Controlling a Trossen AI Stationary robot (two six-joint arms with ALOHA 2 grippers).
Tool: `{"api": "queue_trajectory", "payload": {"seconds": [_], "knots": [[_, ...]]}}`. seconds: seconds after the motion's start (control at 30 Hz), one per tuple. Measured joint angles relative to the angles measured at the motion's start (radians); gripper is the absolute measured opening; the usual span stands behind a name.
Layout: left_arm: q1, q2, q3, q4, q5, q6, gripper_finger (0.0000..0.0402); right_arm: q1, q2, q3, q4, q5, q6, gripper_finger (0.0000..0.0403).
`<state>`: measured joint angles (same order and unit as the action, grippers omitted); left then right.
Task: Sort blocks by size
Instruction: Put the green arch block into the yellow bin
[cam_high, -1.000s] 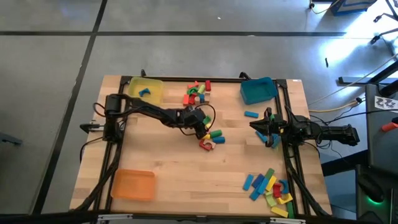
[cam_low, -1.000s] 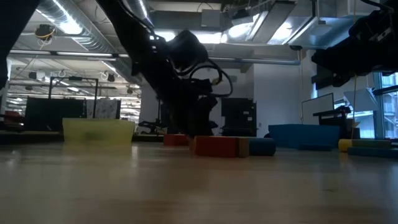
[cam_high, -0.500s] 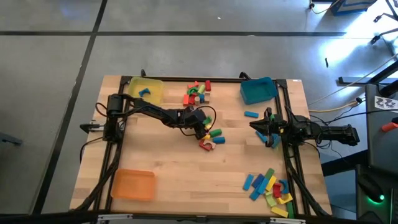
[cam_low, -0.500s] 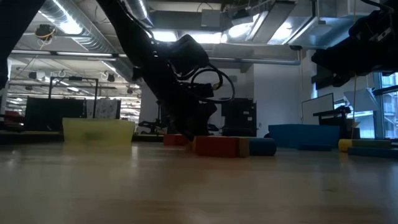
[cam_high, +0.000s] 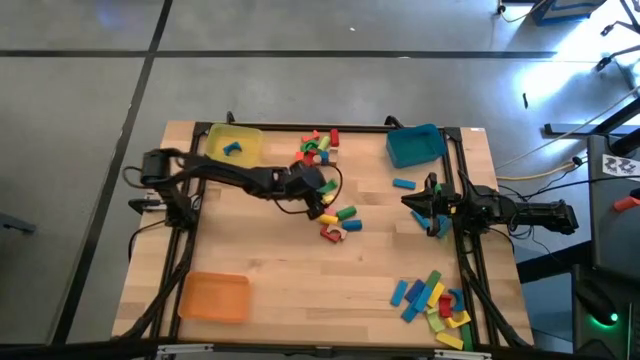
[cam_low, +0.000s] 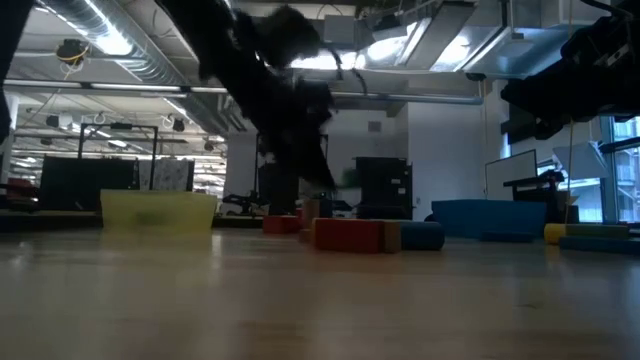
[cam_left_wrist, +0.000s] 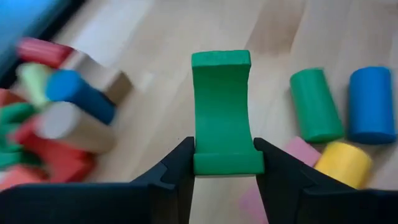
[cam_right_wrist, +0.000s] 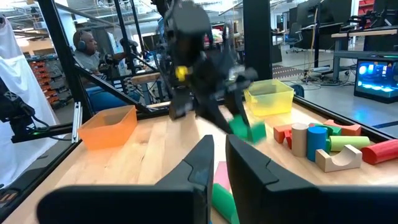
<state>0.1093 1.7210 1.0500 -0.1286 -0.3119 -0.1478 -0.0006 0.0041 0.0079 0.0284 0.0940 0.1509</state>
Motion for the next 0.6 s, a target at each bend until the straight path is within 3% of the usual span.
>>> {"api": "queue_trajectory", "payload": {"seconds": [0.17, 0.3, 0.47, 0.6], "knots": [[0.018, -0.164, 0.000, -0.153, -0.073, 0.002, 0.0125, 0.000, 0.000, 0.000, 0.000, 0.000, -0.002, 0.0046], [0.056, -0.289, 0.001, -0.300, -0.209, 0.001, 0.0125, 0.000, 0.000, 0.000, 0.000, 0.000, -0.002, 0.0046], [0.151, -0.404, 0.001, -0.524, -0.331, -0.047, 0.0126, 0.000, 0.000, 0.000, 0.000, 0.000, -0.002, 0.0046], [0.247, -0.446, -0.021, -0.643, -0.349, -0.105, 0.0129, 0.000, 0.000, 0.000, 0.004, 0.003, -0.002, 0.0046]]}}
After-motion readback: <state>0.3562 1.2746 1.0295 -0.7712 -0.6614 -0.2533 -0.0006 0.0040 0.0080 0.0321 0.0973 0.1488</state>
